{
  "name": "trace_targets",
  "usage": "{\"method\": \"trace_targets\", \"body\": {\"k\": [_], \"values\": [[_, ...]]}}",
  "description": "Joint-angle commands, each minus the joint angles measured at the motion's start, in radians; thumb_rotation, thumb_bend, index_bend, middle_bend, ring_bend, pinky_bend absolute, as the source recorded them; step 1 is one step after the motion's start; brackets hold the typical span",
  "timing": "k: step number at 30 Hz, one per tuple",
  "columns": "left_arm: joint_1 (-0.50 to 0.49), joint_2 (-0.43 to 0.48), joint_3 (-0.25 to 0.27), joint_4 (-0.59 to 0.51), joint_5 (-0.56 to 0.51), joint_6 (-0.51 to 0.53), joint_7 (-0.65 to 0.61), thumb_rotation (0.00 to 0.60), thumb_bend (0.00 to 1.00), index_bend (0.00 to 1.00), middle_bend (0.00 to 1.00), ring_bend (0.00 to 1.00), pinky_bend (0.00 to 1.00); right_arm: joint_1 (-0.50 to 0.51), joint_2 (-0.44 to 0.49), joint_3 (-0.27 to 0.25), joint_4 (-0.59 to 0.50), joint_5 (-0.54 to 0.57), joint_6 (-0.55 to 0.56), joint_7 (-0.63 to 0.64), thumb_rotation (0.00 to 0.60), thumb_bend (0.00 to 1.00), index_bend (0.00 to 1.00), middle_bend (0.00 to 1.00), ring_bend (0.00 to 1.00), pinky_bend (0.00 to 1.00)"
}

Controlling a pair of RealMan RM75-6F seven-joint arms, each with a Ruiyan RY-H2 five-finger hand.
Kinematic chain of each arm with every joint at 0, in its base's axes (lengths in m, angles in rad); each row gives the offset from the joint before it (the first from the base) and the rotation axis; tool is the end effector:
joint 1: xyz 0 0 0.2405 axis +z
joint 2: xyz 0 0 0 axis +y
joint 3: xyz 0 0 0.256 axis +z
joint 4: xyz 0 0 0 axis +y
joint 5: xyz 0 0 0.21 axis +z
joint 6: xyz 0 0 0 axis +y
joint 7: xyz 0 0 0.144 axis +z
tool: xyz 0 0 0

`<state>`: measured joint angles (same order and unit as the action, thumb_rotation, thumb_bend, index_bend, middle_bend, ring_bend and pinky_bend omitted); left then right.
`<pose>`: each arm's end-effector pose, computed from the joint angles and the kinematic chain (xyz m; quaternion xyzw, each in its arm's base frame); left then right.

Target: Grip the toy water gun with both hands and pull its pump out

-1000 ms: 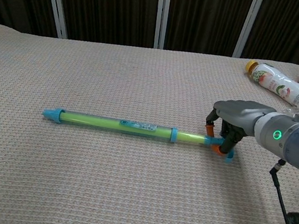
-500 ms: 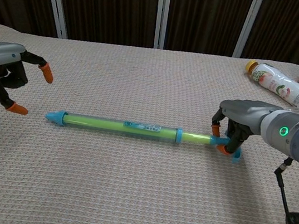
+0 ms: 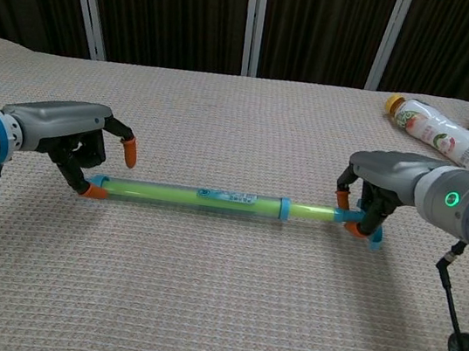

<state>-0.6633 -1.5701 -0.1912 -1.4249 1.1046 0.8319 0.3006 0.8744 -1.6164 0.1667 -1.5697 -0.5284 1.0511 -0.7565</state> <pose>-0.1821 0.3324 -0.0325 -0.7410 -0.4376 -0.3235 0.3935 -0.1421 -0.3396 -0.0429 0.7294 -0.4393 0.2322 0.4702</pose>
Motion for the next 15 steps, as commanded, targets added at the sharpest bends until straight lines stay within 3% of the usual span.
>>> {"method": "trace_targets", "body": {"k": [1, 15], "values": [[-0.015, -0.019, 0.0, 0.016, -0.019, -0.008, 0.002, 0.6, 0.29, 0.4, 0.92, 0.82, 1.0, 0.002, 0.001, -0.001, 0.001, 0.001, -0.003, 0.001, 0.6, 0.41, 0.65, 1.0, 1.0, 1.0], [-0.049, -0.092, 0.012, 0.099, -0.066, -0.02, -0.015, 0.6, 0.33, 0.41, 0.92, 0.82, 1.0, 0.002, 0.011, -0.005, 0.006, 0.001, -0.007, 0.016, 0.6, 0.41, 0.66, 1.0, 1.0, 1.0]]}}
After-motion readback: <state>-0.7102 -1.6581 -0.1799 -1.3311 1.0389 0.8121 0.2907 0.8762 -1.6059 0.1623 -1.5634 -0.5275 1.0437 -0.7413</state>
